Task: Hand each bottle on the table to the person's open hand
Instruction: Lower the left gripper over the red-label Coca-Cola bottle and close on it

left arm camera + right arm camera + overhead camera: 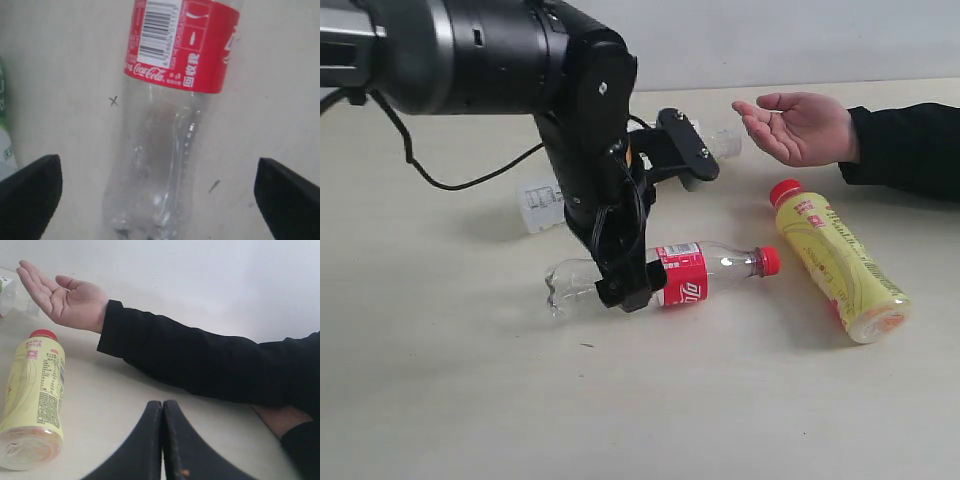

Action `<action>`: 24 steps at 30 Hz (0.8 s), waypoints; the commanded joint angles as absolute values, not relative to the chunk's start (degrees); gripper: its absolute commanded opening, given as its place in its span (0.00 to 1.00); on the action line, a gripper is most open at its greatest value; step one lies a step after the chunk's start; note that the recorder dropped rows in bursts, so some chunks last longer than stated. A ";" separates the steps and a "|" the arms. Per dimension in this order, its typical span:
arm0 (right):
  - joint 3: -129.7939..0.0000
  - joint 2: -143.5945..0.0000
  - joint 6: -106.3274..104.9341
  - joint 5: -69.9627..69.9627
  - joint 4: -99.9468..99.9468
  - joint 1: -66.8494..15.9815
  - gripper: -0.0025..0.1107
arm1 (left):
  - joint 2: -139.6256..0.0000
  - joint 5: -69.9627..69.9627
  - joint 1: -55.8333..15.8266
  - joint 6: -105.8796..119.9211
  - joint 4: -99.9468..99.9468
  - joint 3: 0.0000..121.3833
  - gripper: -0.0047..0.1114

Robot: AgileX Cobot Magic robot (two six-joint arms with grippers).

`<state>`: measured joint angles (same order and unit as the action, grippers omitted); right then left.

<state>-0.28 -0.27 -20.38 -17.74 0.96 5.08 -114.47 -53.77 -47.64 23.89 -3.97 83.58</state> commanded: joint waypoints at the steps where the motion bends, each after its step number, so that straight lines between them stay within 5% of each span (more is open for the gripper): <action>1: 0.00 0.00 -20.78 -17.52 1.45 5.40 0.02 | -117.96 -52.71 -47.90 25.74 -8.17 84.80 0.93; 24: 0.00 0.00 -20.78 -17.52 1.45 5.40 0.02 | -122.63 -49.98 -47.90 25.24 -9.52 84.80 0.93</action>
